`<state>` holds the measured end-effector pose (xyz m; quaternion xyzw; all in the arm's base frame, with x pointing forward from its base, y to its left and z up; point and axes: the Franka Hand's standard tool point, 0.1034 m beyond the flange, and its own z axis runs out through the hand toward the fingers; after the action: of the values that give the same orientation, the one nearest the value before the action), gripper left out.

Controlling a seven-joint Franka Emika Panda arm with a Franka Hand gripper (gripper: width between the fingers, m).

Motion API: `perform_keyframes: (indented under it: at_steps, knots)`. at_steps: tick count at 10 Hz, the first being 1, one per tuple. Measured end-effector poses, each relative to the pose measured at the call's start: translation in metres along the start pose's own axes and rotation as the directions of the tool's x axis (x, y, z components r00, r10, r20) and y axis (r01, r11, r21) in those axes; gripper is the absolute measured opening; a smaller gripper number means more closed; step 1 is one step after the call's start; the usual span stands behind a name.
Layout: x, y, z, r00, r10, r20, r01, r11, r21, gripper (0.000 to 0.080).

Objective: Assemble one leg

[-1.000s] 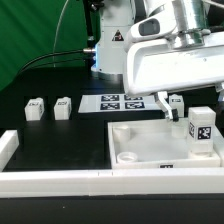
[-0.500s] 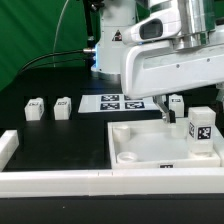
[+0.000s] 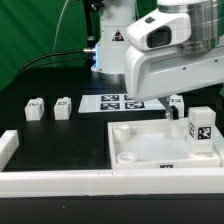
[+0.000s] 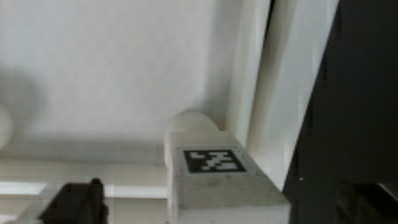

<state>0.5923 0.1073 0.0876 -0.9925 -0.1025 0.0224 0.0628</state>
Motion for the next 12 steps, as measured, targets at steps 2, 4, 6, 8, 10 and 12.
perform_keyframes:
  at_steps: [2, 4, 6, 8, 10, 12]
  knots:
    - [0.001, -0.001, 0.000, 1.000, 0.002, 0.000, -0.002, 1.000, 0.000, 0.0649]
    - [0.011, -0.006, -0.002, 1.000, 0.011, -0.005, -0.011, 1.000, 0.003, 0.0649]
    - [0.014, -0.006, 0.000, 1.000, 0.008, -0.007, -0.008, 1.000, 0.004, 0.0649]
    - [0.014, -0.004, 0.002, 1.000, 0.009, -0.016, -0.009, 1.000, 0.003, 0.0649]
    - [0.013, -0.004, 0.003, 1.000, 0.010, -0.019, -0.010, 1.000, 0.002, 0.0535]
    - [0.014, -0.003, 0.003, 1.000, 0.010, -0.022, -0.010, 1.000, 0.001, 0.0347]
